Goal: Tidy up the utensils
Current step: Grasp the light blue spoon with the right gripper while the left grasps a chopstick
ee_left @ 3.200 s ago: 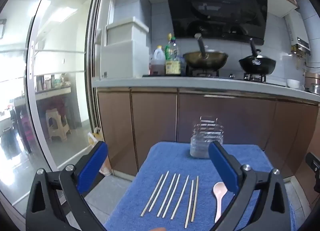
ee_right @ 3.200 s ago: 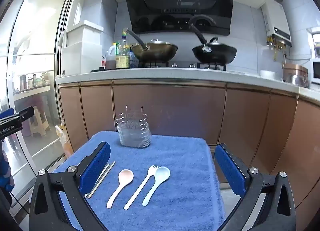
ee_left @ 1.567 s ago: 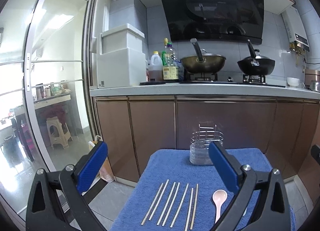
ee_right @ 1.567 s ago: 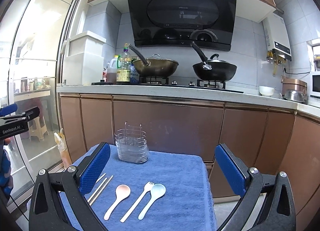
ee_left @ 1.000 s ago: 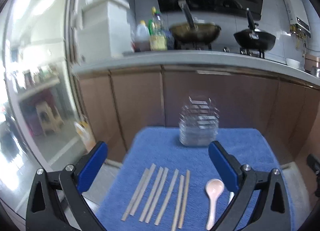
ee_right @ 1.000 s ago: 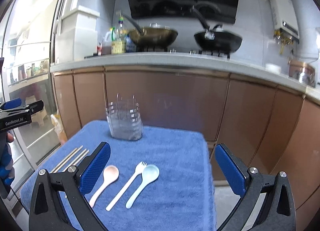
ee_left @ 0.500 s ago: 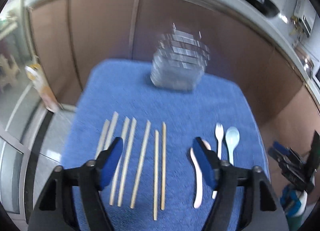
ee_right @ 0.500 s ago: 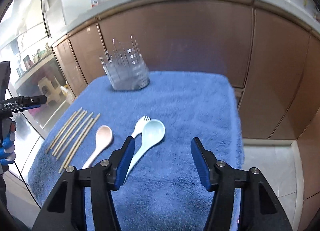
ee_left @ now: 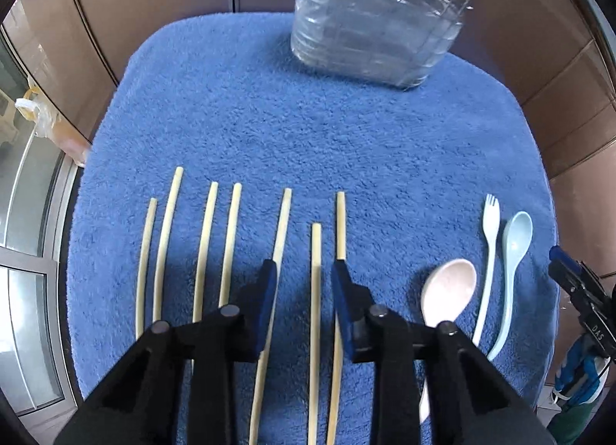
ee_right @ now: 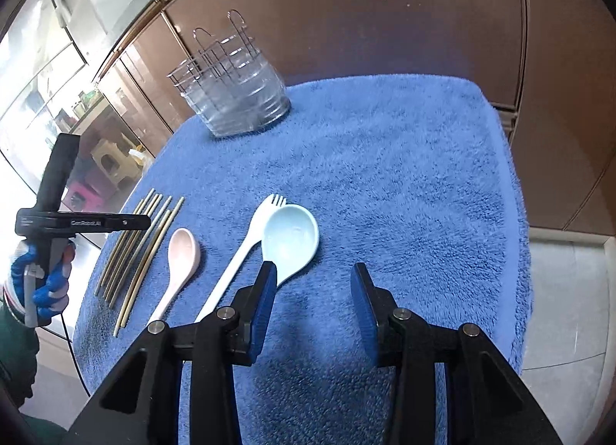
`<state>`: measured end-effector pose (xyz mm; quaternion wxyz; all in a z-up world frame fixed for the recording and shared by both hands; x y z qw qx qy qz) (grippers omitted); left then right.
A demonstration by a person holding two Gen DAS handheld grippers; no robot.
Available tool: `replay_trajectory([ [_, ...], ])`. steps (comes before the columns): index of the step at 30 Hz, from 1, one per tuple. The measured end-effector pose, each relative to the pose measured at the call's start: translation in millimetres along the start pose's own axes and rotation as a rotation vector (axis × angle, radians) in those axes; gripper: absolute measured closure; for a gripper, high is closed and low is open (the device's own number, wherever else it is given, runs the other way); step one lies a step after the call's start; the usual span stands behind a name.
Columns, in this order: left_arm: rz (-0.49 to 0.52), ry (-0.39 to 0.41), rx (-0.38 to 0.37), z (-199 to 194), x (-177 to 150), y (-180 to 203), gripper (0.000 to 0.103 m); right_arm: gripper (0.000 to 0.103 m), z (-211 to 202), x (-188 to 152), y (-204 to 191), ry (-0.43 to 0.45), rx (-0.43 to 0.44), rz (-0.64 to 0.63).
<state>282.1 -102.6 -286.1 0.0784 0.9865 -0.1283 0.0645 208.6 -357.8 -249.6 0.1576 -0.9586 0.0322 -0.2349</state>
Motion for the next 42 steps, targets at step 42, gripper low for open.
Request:
replay_trajectory([
  [42,0.081,-0.083,-0.022,30,22,16,0.087,0.064,45,30,6,-0.088,0.07,0.0],
])
Point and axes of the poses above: each gripper's, at about its wrist camera, not at the fingertips, and z roughly the way its jaws point, y to its right, x to its top, the point moved 9 cm from there along z, roughly the way its jaws point, and after that the axes turned 8 degrees about -y, right-handed, at the moved point
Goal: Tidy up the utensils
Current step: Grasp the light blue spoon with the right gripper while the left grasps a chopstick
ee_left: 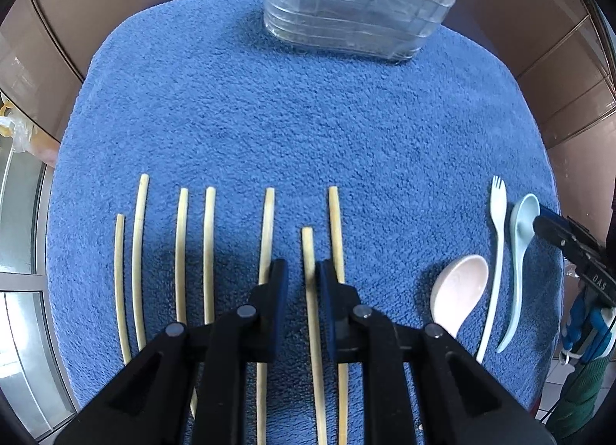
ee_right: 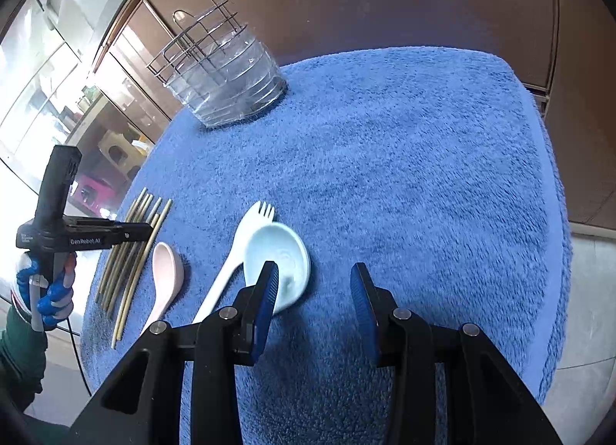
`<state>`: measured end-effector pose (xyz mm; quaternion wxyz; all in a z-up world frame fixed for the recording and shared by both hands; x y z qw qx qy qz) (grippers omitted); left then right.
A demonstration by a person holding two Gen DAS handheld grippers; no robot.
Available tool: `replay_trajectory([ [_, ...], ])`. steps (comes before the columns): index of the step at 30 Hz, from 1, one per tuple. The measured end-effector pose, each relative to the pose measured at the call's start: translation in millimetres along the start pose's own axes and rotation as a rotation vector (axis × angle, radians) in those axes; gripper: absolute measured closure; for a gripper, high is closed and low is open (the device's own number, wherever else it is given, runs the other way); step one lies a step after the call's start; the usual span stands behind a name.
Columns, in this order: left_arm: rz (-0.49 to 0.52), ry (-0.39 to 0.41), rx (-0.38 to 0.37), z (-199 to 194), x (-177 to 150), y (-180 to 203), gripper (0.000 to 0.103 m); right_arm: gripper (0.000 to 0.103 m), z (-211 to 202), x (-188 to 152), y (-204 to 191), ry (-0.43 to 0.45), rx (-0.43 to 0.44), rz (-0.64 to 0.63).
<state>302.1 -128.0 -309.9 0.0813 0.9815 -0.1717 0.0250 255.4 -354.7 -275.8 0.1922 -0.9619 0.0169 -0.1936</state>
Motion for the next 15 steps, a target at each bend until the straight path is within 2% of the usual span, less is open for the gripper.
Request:
replay_trajectory([
  [4,0.0,-0.011,0.013,1,-1,1,0.088,0.074,6,6,-3,-0.02,0.022,-0.018],
  [6,-0.006,-0.013,0.03,2,1,1,0.092,0.076,10,9,-4,-0.035,0.025,-0.031],
  [10,-0.017,-0.009,0.049,2,1,-1,0.098,0.093,16,11,-8,-0.057,0.035,-0.065],
  [15,-0.026,0.011,0.056,-2,-3,-2,0.098,0.097,13,10,-18,-0.058,-0.022,-0.139],
])
Point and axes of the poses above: each gripper's, at about its wrist camera, not at the fingertips, and z roughly the way its jaws point, y to its right, x to its top, the point moved 9 cm from there along z, roughly the way its jaws point, and after that the axes turned 8 degrees about -y, right-handed, at the moved point
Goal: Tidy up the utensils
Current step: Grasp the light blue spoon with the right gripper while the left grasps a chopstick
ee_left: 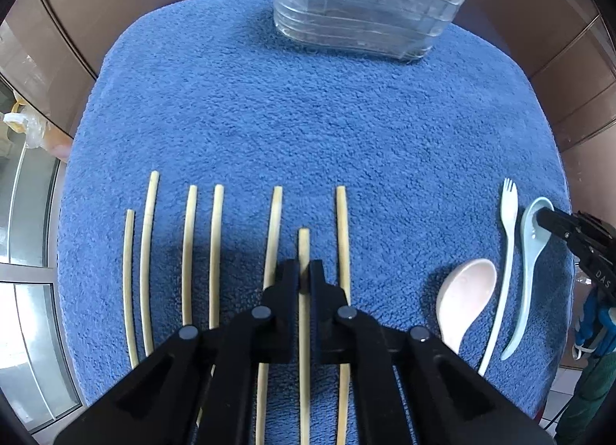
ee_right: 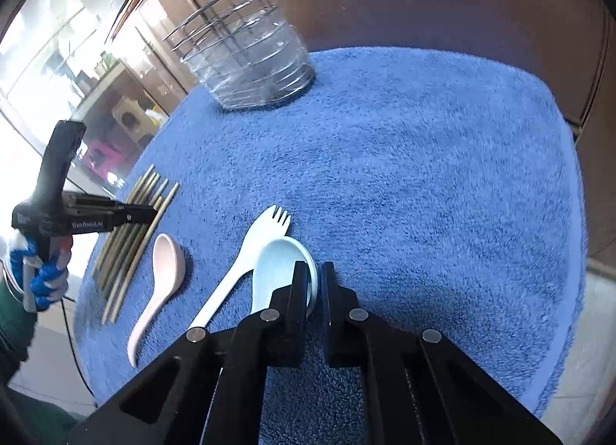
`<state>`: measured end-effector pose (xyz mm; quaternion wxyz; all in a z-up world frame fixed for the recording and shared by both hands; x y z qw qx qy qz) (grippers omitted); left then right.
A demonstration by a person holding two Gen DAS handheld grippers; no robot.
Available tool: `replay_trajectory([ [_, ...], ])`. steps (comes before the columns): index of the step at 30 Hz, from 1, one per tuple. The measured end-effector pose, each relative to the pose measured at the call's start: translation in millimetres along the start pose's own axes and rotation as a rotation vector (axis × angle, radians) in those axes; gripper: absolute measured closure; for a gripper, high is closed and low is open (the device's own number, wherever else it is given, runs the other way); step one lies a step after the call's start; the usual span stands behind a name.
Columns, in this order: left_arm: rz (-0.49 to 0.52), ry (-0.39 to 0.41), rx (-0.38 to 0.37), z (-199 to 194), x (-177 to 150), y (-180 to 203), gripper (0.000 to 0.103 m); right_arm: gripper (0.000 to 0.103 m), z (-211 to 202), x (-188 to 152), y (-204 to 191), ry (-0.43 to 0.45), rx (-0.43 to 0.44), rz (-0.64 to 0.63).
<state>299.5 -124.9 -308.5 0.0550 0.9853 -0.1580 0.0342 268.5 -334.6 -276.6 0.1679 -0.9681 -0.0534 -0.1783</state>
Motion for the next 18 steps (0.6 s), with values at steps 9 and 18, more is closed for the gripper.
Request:
replay_trajectory([
  [9,0.04,0.221,0.041,-53,-17,-1,0.098,0.097,-45,-19,-16,0.118,-0.176,-0.045],
  [18,0.083,0.498,0.063,-136,-8,22,0.098,0.097,-109,-38,-51,0.277,-0.361,-0.076],
])
Point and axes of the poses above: each gripper's, at about its wrist camera, not at the fingertips, and z roughly the way its jaws point, y to its right, x to its top, the point moved 9 cm from there along z, roughly the way its jaws point, and after that the axes turned 8 degrees about -y, right-handed, at the moved point
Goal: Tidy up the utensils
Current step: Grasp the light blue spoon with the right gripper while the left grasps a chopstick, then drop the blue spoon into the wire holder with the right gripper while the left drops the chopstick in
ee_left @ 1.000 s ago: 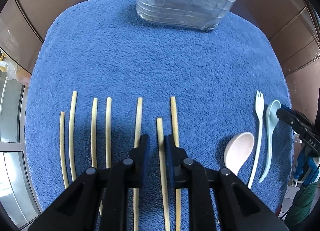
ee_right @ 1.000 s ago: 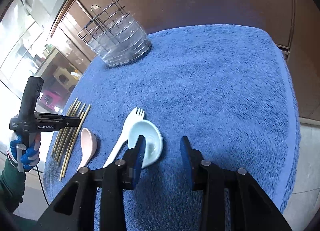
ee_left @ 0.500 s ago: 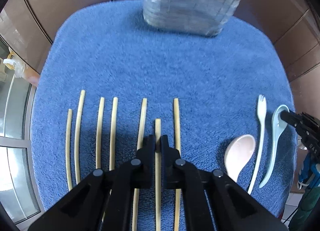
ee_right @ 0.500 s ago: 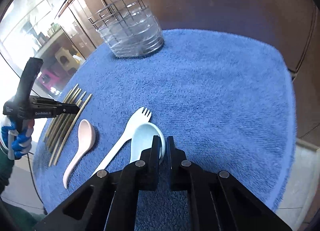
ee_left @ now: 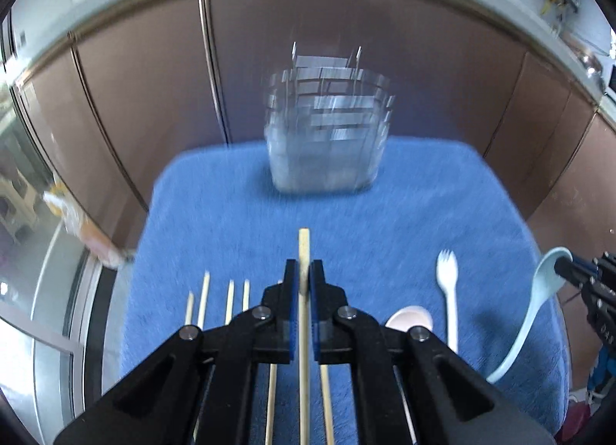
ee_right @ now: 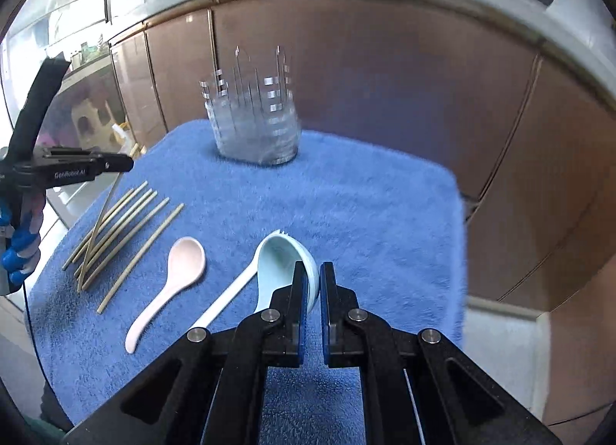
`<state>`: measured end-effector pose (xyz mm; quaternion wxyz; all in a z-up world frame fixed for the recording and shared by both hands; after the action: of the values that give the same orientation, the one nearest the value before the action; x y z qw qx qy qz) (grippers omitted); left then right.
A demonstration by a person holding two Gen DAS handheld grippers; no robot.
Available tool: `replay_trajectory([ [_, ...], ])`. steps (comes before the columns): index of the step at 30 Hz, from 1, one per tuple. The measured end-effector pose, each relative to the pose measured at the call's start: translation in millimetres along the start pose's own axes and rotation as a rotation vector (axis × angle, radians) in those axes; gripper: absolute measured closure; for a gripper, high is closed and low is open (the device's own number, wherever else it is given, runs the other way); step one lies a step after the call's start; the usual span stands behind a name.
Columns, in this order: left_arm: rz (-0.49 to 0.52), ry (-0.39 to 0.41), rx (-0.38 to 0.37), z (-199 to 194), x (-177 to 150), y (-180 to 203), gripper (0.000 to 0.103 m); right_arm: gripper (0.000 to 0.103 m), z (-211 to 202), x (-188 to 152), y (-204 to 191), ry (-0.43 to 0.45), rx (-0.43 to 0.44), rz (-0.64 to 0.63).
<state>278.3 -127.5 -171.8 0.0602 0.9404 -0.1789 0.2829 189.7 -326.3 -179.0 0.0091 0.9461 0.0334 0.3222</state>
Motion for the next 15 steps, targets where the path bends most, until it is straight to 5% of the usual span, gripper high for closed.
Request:
replay_trajectory([
  [8,-0.07,0.205,-0.076,-56,77,-1,0.098,0.097,-51,47,-10,0.155,-0.07,0.004],
  [15,-0.135,0.393,-0.138,-102,158,-19,0.098,0.097,-74,121,-17,0.291,-0.086,0.016],
])
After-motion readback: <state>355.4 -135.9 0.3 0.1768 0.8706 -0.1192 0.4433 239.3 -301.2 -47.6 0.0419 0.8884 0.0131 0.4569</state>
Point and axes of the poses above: each gripper's, at about its wrist camera, not at the fingertips, and z roughly the way its jaws point, y to its right, x to its top, the point moved 9 cm from there along z, roughly the way its jaws point, and after that the axes turned 8 degrees about -y, right-handed, at the moved point
